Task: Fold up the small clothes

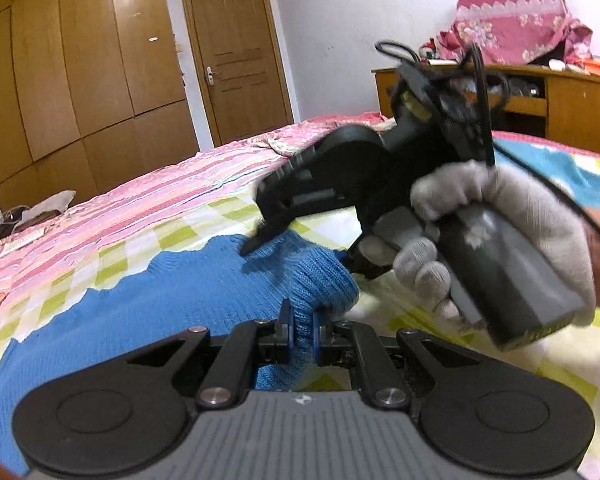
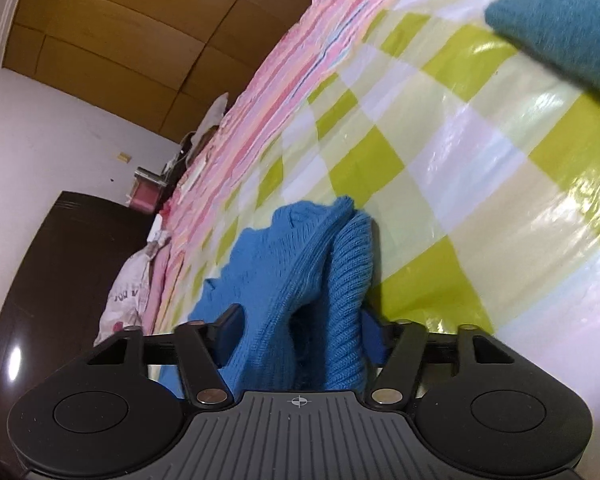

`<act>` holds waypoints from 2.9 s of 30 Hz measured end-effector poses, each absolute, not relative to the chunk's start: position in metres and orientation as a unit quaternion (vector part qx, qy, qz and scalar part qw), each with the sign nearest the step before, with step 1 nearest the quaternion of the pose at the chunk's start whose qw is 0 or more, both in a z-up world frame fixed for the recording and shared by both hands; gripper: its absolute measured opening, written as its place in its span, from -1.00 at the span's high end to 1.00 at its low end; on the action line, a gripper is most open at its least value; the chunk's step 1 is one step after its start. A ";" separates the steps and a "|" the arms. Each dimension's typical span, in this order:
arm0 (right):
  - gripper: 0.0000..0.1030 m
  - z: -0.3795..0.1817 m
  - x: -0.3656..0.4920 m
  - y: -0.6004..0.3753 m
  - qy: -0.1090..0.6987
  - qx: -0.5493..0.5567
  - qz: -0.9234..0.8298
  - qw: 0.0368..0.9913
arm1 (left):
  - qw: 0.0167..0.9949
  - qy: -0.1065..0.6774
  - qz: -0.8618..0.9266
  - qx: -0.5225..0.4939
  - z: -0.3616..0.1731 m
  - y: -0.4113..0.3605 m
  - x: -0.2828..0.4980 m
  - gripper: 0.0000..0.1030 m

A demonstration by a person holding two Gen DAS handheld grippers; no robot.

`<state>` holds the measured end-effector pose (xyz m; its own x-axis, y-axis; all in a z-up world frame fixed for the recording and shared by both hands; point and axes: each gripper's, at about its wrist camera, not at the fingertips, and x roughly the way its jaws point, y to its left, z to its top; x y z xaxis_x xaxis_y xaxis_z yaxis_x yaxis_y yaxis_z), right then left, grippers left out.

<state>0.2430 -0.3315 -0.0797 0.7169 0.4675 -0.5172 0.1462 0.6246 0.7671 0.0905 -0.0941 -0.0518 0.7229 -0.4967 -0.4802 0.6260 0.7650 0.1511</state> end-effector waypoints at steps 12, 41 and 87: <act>0.71 -0.022 0.237 -0.300 0.318 0.433 0.118 0.835 | 0.928 0.220 -0.299 0.010 -0.017 -0.040 0.106 0.71; 0.57 -0.027 0.316 0.016 0.426 0.140 0.227 0.865 | 0.947 0.301 -0.070 -0.091 -0.058 0.168 0.107 0.71; -0.27 -0.027 0.240 -0.101 0.407 0.119 0.164 0.891 | 0.939 0.331 -0.080 -0.045 -0.055 0.138 0.199 0.29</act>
